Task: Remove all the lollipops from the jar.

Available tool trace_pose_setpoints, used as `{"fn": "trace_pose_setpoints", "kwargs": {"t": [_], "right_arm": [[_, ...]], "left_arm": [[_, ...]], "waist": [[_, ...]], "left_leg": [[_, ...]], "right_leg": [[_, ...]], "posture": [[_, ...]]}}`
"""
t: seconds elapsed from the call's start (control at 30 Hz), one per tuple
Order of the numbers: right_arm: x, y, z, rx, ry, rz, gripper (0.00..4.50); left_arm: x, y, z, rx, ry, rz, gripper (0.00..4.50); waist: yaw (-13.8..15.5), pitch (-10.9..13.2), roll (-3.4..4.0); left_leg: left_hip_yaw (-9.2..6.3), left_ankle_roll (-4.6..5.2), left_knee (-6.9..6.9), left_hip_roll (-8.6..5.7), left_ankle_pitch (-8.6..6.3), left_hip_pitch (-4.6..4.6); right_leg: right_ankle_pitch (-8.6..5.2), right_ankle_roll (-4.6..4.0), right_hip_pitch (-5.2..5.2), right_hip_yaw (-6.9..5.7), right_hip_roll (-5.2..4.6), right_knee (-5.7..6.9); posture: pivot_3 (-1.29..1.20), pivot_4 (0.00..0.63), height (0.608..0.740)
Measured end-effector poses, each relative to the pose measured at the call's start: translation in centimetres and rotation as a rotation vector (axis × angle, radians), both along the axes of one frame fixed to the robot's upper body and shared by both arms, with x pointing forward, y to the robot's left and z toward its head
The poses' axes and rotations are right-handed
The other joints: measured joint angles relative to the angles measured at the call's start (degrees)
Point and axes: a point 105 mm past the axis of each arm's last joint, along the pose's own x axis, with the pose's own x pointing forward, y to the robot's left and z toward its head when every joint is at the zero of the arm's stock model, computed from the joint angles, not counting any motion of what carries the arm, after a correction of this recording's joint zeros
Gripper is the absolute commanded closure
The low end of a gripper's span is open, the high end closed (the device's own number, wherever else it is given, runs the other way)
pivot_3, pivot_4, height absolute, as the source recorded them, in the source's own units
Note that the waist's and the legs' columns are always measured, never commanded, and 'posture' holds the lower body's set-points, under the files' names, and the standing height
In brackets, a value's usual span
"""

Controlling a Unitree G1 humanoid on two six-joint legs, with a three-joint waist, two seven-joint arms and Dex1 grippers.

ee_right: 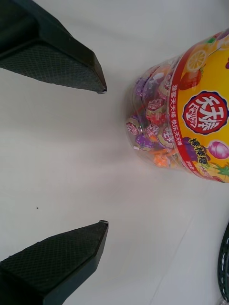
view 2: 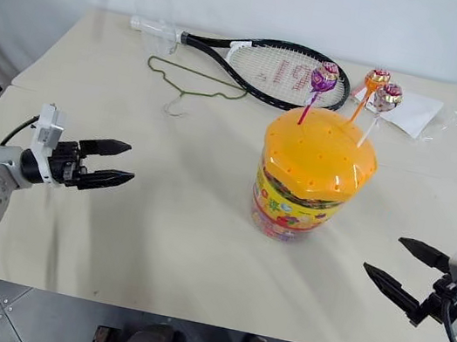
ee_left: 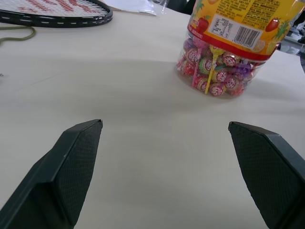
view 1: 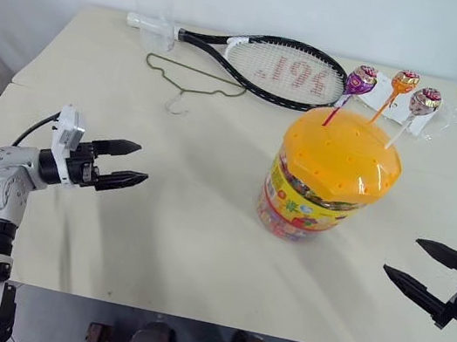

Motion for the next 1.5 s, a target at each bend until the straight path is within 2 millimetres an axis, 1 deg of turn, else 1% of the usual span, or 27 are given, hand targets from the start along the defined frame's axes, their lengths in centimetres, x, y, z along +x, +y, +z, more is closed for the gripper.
{"fn": "trace_pose_setpoints", "kwargs": {"t": [0.13, 0.3, 0.4, 0.47, 0.53, 0.63, 0.7, 0.77, 0.83, 0.9, 1.0, 1.07, 1.2, 1.3, 1.4, 1.47, 1.5], "right_arm": [[0.1, 0.0, 0.1, 0.000, -0.004, 0.001, 0.03], [0.1, 0.0, 0.1, 0.001, -0.006, 0.000, 0.03], [0.1, -0.1, 0.2, 0.001, -0.009, -0.003, 0.03], [-0.1, -0.4, 0.7, 0.005, -0.022, -0.018, 0.03], [-0.4, -0.8, 1.1, 0.010, -0.030, -0.034, 0.03], [-0.7, -0.4, 2.1, 0.003, -0.048, -0.015, 0.03], [-0.9, -0.2, 2.9, 0.013, -0.068, -0.008, 0.03], [-1.0, 0.0, 4.4, 0.052, -0.116, -0.007, 0.03], [-1.1, 0.2, 6.2, 0.083, -0.171, -0.005, 0.03], [-1.4, 0.6, 6.9, 0.107, -0.186, 0.005, 0.03], [-1.7, 2.0, 7.4, 0.126, -0.194, 0.051, 0.03], [-1.9, 2.7, 7.9, 0.134, -0.214, 0.069, 0.03], [-2.1, 3.2, 8.4, 0.130, -0.236, 0.065, 0.03], [-2.2, 2.8, 8.5, 0.134, -0.253, 0.031, 0.03], [-2.6, 2.3, 8.4, 0.143, -0.274, -0.015, 0.03], [-3.1, 2.5, 8.5, 0.136, -0.287, -0.024, 0.03], [-3.3, 2.5, 8.6, 0.134, -0.294, -0.030, 0.03]], "left_arm": [[-0.1, -0.3, 0.3, -0.013, 0.007, -0.016, 0.00], [0.3, -0.4, 0.8, -0.028, 0.022, 0.000, 0.00], [0.3, 0.0, 1.0, -0.011, 0.031, 0.013, 0.00], [0.1, 0.4, 1.5, 0.015, 0.029, 0.013, 0.00], [-0.2, 0.1, 2.8, 0.016, 0.008, -0.026, 0.00], [-0.3, -0.9, 5.9, 0.020, -0.081, -0.095, 0.00], [-0.2, -1.6, 7.5, 0.030, -0.137, -0.130, 0.00], [-0.2, -2.6, 9.1, 0.044, -0.183, -0.179, 0.00], [-0.3, -3.6, 10.5, 0.060, -0.221, -0.236, 0.00], [-0.3, -4.9, 11.3, 0.061, -0.240, -0.295, 0.00], [0.1, -8.7, 12.5, 0.042, -0.261, -0.421, 0.00], [0.2, -10.7, 13.0, 0.048, -0.275, -0.480, 0.00], [1.0, -13.5, 13.5, 0.037, -0.280, -0.532, 0.00], [1.6, -16.4, 14.2, 0.011, -0.261, -0.572, 0.00], [1.3, -19.8, 15.3, -0.022, -0.270, -0.645, 0.00], [1.0, -21.6, 15.7, -0.043, -0.269, -0.682, 0.00], [1.0, -22.1, 15.8, -0.054, -0.263, -0.690, 0.00]], "waist": [[0.0, 0.0, 0.00], [0.0, 0.0, 0.00], [0.0, 0.0, 0.00], [0.0, 0.0, 0.00], [0.0, 0.0, -0.01], [0.3, 0.0, -0.03], [0.3, 0.0, -0.03], [0.1, 0.0, -0.03], [0.1, 0.0, -0.03], [0.1, 0.0, -0.04], [0.7, 0.0, -0.08], [0.7, 0.1, -0.11], [0.7, 0.1, -0.15], [0.9, 0.1, -0.23], [1.7, 0.1, -0.23], [1.6, 0.1, -0.23], [1.6, 0.1, -0.23]], "left_leg": [[0.01, 0.00, 0.01, 0.00, 0.00, 0.00], [0.02, 0.00, 0.03, 0.00, 0.00, 0.01], [0.02, 0.00, 0.03, 0.00, 0.00, 0.01], [0.05, 0.00, 0.03, 0.00, 0.00, 0.01], [0.07, 0.00, 0.03, 0.01, 0.00, 0.01], [0.05, 0.00, 0.09, 0.00, 0.00, 0.02], [0.06, 0.00, 0.10, -0.01, 0.00, 0.02], [0.08, 0.00, 0.12, -0.01, 0.00, 0.03], [0.09, 0.00, 0.11, -0.01, 0.00, 0.05], [0.09, 0.00, 0.12, 0.00, 0.00, 0.04], [0.10, 0.04, 0.25, -0.03, -0.02, -0.02], [0.12, 0.04, 0.26, -0.03, -0.02, 0.00], [0.15, 0.04, 0.26, -0.03, -0.02, -0.01], [0.16, 0.08, 0.28, -0.04, -0.04, -0.04], [0.16, 0.11, 0.32, -0.04, -0.06, -0.07], [0.22, 0.14, 0.33, -0.04, -0.08, -0.07], [0.22, 0.14, 0.33, -0.04, -0.08, -0.07]], "right_leg": [[0.00, 0.00, 0.00, 0.01, 0.00, 0.02], [0.00, 0.00, 0.00, 0.03, 0.00, 0.04], [0.00, 0.00, -0.03, 0.03, 0.00, 0.07], [0.00, 0.00, -0.04, 0.06, 0.00, 0.08], [0.00, -0.01, -0.04, 0.07, 0.00, 0.09], [0.00, -0.01, -0.01, 0.08, -0.01, 0.13], [0.00, -0.01, -0.02, 0.10, -0.01, 0.15], [0.01, -0.02, -0.03, 0.11, 0.00, 0.17], [0.00, -0.02, -0.03, 0.12, 0.01, 0.19], [0.00, -0.02, -0.03, 0.12, 0.02, 0.19], [0.01, 0.00, -0.01, 0.13, 0.00, 0.20], [0.01, 0.00, -0.02, 0.17, 0.01, 0.22], [0.01, 0.00, -0.04, 0.17, 0.01, 0.21], [0.02, 0.01, -0.04, 0.17, 0.01, 0.20], [0.02, 0.01, -0.04, 0.17, 0.01, 0.17], [0.02, 0.01, -0.05, 0.20, 0.01, 0.16], [0.02, 0.01, -0.06, 0.21, 0.01, 0.17]], "posture": [[0.00, 0.150, 0.740], [0.00, 0.150, 0.740], [0.00, 0.150, 0.740], [0.00, 0.150, 0.740], [0.00, 0.150, 0.740], [0.00, 0.150, 0.740], [0.00, 0.150, 0.740], [0.00, 0.150, 0.740], [0.00, 0.150, 0.740], [0.00, 0.150, 0.740], [0.00, 0.150, 0.740], [0.00, 0.150, 0.740], [0.00, 0.150, 0.740], [0.00, 0.150, 0.740], [0.00, 0.150, 0.740], [0.00, 0.150, 0.740], [0.00, 0.150, 0.740]]}}
